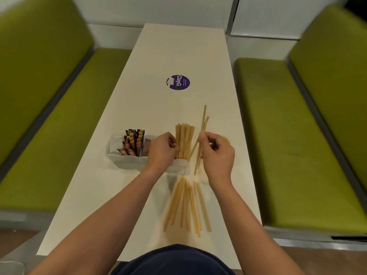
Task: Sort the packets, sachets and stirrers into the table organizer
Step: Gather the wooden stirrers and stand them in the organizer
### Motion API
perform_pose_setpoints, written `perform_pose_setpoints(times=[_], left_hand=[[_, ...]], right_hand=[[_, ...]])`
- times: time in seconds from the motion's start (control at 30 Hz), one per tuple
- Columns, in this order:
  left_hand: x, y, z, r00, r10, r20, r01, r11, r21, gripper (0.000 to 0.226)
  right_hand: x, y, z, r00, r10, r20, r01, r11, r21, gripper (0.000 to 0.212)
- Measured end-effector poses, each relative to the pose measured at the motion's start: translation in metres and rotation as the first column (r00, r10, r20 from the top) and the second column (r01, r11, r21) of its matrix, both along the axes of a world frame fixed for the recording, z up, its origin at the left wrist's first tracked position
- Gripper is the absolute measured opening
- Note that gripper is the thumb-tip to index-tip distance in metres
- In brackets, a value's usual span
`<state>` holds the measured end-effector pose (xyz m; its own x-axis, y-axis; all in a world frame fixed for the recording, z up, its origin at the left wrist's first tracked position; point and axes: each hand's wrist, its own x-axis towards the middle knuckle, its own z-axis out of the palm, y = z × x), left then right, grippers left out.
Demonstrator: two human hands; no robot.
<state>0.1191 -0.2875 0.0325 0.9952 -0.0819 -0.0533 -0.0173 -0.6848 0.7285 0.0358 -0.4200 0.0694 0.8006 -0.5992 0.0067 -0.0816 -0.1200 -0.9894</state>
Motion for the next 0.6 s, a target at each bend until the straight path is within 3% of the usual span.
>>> perform_pose_setpoints(times=[0.17,0.5,0.6], left_hand=[[0.001,0.000,-0.004,0.999,-0.048,0.004,0.048,0.999,0.004,0.015],[-0.002,0.001,0.003,0.994,-0.067,0.092,0.073,0.995,-0.065,0.022],[-0.001,-0.001,0.001,0.991,-0.101,0.082,0.107,0.992,-0.071,0.026]], right_hand=[[0.050,0.005,-0.002,0.998,-0.036,0.049,0.038,0.999,-0.023,0.006],[0.055,0.008,-0.040,0.992,0.062,-0.112,-0.073,0.992,-0.103,0.019],[0.050,0.009,-0.044,0.985,0.067,-0.162,-0.094,0.982,-0.164,0.012]])
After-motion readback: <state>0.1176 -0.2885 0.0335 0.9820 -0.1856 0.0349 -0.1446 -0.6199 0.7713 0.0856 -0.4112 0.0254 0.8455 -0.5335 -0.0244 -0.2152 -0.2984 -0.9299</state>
